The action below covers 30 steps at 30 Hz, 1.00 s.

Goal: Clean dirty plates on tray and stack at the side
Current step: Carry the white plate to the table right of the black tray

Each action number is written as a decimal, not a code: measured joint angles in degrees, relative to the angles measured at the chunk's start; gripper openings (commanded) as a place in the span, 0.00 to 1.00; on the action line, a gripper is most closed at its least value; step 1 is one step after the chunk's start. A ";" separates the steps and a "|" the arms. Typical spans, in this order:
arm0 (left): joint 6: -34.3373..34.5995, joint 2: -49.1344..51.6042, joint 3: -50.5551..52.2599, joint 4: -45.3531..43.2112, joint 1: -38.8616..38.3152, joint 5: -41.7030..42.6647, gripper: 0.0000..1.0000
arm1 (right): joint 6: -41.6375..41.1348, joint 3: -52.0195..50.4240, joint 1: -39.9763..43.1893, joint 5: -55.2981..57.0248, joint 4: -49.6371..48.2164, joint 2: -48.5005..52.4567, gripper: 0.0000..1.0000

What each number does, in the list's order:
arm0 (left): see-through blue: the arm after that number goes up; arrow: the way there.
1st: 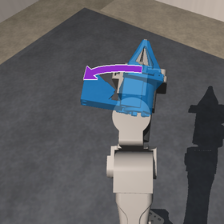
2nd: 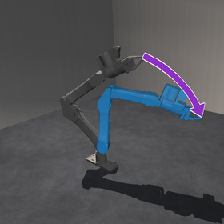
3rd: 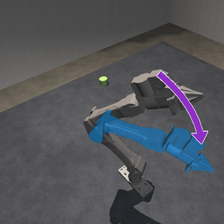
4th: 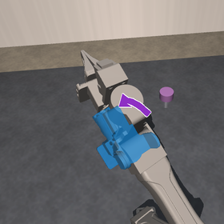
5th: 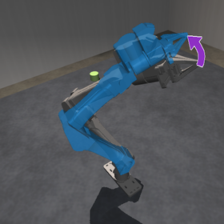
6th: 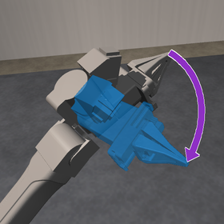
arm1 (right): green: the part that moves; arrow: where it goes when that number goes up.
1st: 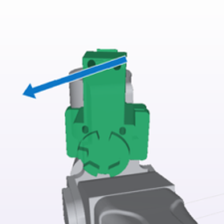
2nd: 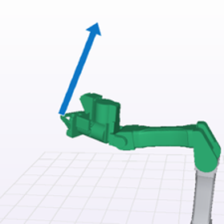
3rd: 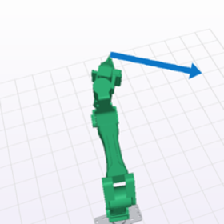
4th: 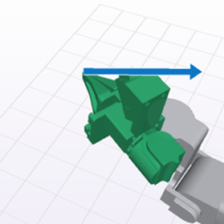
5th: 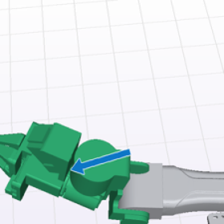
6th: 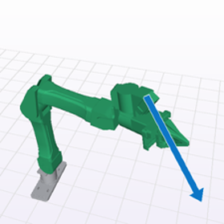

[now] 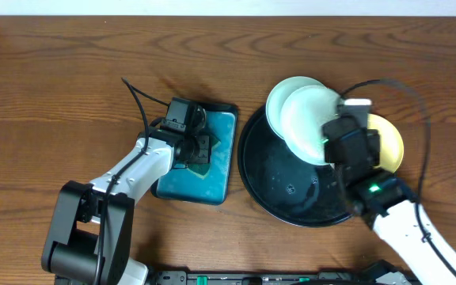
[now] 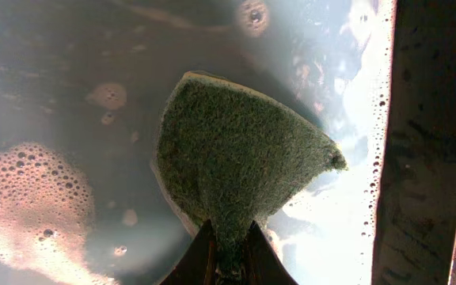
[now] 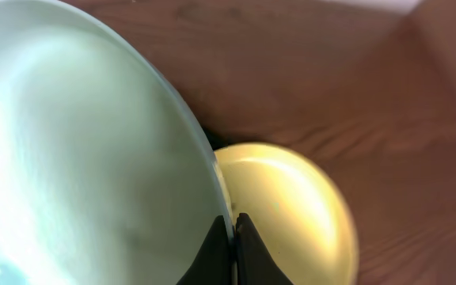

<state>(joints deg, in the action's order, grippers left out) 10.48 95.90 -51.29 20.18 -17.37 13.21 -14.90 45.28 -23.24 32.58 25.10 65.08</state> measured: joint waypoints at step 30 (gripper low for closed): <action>0.02 0.00 0.00 0.35 0.00 -0.02 0.08 | -22.62 0.00 70.36 -31.78 6.56 2.51 0.01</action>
<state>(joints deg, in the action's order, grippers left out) 10.50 95.90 -51.29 20.53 -17.37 13.19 -37.52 45.28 47.11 0.80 31.66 67.59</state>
